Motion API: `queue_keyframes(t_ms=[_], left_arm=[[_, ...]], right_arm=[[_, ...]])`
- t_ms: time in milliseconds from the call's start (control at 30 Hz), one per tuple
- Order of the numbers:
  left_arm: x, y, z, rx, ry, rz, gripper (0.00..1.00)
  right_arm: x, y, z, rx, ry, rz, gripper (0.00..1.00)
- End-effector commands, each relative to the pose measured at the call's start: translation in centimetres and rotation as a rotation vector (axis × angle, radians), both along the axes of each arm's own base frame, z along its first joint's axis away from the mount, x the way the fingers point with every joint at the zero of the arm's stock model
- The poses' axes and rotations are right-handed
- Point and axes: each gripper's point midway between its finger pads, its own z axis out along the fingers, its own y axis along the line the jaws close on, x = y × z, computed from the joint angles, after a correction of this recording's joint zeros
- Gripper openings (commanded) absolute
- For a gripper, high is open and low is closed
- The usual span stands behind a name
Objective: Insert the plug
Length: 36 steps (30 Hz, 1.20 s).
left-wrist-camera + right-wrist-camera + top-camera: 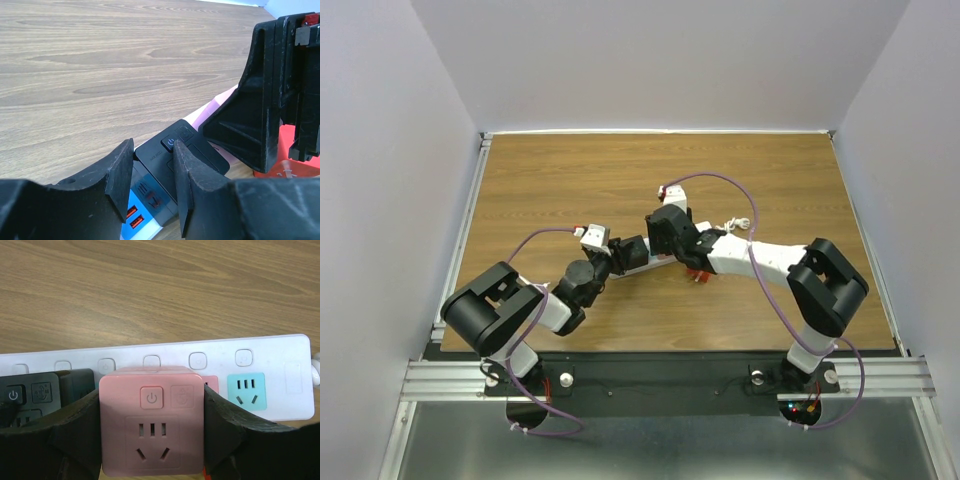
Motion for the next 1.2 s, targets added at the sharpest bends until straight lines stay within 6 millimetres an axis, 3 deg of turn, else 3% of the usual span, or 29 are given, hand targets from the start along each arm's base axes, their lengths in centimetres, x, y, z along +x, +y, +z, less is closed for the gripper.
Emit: queue_keyframes(t_ms=[0,367,967,1167], left_arm=[[-0.2,1.2,-3.6,0.127,0.084,0.028,0.42],[-0.2,1.2,-3.7,0.129,0.087,0.023,0.41],[-0.4,1.2,-3.6,0.122,0.082,0.016,0.4],[-0.3,1.2,-3.6,0.124,0.083,0.016,0.4]], right_arm=[[-3.2,-3.5,-4.4,-0.175,0.111,-0.036,0.0],[-5.0,-5.3,-7.3,-0.225,0.113,-0.107,0.0],[-8.7,-5.3,-12.1,-0.266,0.158,-0.134,0.0],[-9.7,-6.0,-11.7,-0.25,0.12,-0.171,0.01]])
